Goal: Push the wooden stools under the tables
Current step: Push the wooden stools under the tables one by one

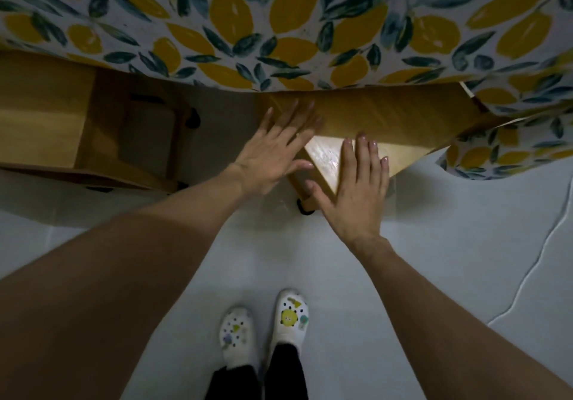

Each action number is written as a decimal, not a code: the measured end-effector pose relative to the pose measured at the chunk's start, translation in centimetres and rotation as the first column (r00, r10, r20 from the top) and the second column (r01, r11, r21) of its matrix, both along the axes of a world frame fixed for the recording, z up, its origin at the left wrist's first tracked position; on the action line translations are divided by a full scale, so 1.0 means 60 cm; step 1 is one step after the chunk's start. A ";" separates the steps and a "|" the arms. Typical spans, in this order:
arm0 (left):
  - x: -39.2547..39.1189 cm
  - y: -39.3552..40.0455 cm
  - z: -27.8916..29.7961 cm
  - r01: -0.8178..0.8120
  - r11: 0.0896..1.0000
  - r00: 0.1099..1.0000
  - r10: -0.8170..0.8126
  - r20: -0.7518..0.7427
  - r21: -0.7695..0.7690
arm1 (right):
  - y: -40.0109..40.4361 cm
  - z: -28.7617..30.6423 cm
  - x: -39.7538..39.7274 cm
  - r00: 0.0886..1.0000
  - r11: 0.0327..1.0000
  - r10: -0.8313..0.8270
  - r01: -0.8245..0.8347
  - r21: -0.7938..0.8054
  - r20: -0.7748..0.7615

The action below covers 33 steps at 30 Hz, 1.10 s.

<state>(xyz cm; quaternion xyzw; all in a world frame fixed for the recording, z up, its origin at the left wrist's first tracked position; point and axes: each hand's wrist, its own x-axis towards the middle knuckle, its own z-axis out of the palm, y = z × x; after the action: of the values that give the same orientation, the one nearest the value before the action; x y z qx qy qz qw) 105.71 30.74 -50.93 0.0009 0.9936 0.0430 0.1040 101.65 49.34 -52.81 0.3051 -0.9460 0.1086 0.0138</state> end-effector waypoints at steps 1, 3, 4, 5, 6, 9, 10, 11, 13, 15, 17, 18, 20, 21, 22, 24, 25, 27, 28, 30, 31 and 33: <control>-0.006 -0.003 0.000 0.000 1.000 1.000 0.000 -0.008 0.006 | 0.000 -0.002 -0.001 1.000 1.000 -0.004 0.004 -0.013 -0.014; -0.010 -0.010 -0.004 -0.001 1.000 1.000 0.001 -0.021 0.012 | -0.001 -0.005 -0.002 0.999 0.999 -0.003 0.001 -0.033 -0.044; -0.009 -0.013 -0.008 -0.001 1.000 1.000 0.001 -0.031 0.013 | -0.003 -0.007 -0.001 0.998 0.999 -0.007 0.005 -0.039 -0.057; -0.008 -0.014 -0.009 0.000 1.000 0.999 0.001 -0.042 0.019 | -0.006 -0.008 0.000 0.997 0.999 -0.011 0.009 -0.036 -0.072; -0.007 -0.015 -0.010 -0.002 1.000 0.999 0.003 -0.051 0.029 | -0.009 -0.009 0.001 0.996 1.000 -0.014 0.012 -0.024 -0.087; -0.006 -0.015 -0.011 -0.012 0.999 0.998 0.015 -0.060 0.040 | -0.011 -0.014 0.002 0.994 1.000 -0.008 0.011 0.019 -0.113; -0.006 -0.013 -0.011 -0.016 0.999 0.998 0.019 -0.068 0.041 | -0.010 -0.015 0.001 0.993 1.000 -0.007 0.010 0.022 -0.116; -0.007 -0.013 -0.010 -0.021 0.999 0.997 0.024 -0.074 0.042 | -0.010 -0.015 0.000 0.993 1.000 -0.007 0.009 0.023 -0.115; -0.007 -0.011 -0.009 -0.031 0.999 0.996 0.034 -0.082 0.042 | -0.009 -0.016 -0.001 0.994 1.000 -0.006 0.008 0.020 -0.111; -0.006 -0.007 -0.008 -0.037 0.998 0.995 0.040 -0.088 0.044 | -0.008 -0.017 -0.002 0.993 1.000 -0.003 0.005 0.010 -0.117; -0.007 -0.002 -0.007 -0.047 0.998 0.995 0.051 -0.086 0.051 | -0.004 -0.018 -0.004 0.993 1.000 0.001 0.000 0.010 -0.116; -0.008 0.000 -0.006 -0.050 0.998 0.995 0.054 -0.085 0.049 | -0.001 -0.019 -0.005 0.994 1.000 0.006 -0.005 0.013 -0.112; -0.007 0.005 -0.003 -0.063 0.997 0.995 0.066 -0.075 0.033 | 0.004 -0.018 -0.007 0.994 0.999 0.025 -0.021 0.035 -0.106; -0.007 0.008 -0.004 -0.076 0.997 0.995 0.078 -0.067 0.023 | 0.005 -0.017 -0.008 0.994 0.998 0.035 -0.029 0.056 -0.108; -0.006 0.013 -0.004 -0.096 0.995 0.993 0.097 -0.064 0.017 | 0.007 -0.017 -0.008 0.993 0.996 0.046 -0.037 0.079 -0.112; -0.005 0.023 -0.003 -0.143 0.990 0.988 0.143 -0.065 0.016 | 0.010 -0.017 -0.010 0.990 0.991 0.067 -0.052 0.123 -0.127; -0.005 0.028 -0.004 -0.160 0.987 0.985 0.160 -0.058 0.014 | 0.013 -0.016 -0.011 0.988 0.988 0.078 -0.058 0.144 -0.134; -0.002 0.040 -0.001 -0.174 0.985 0.984 0.174 -0.044 -0.006 | 0.024 -0.015 -0.014 0.984 0.982 0.105 -0.080 0.172 -0.142; 0.001 0.050 0.002 -0.179 0.984 0.983 0.178 -0.046 -0.011 | 0.034 -0.014 -0.018 0.982 0.978 0.128 -0.102 0.183 -0.138; 0.007 0.083 0.008 -0.214 0.977 0.976 0.213 -0.053 0.001 | 0.064 -0.011 -0.029 0.975 0.965 0.193 -0.168 0.202 -0.109; 0.010 0.105 0.010 -0.248 0.969 0.967 0.248 -0.050 0.009 | 0.083 -0.011 -0.037 0.969 0.956 0.231 -0.208 0.208 -0.092; 0.014 0.154 0.009 -0.320 0.948 0.947 0.319 -0.038 -0.004 | 0.123 -0.007 -0.056 0.949 0.932 0.309 -0.289 0.217 -0.064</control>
<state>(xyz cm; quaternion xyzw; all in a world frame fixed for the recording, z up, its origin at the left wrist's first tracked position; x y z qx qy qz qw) 106.53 40.00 -50.42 -0.1597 0.9826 0.0544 0.0774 98.30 56.75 -53.26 0.4500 -0.8929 -0.0038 0.0113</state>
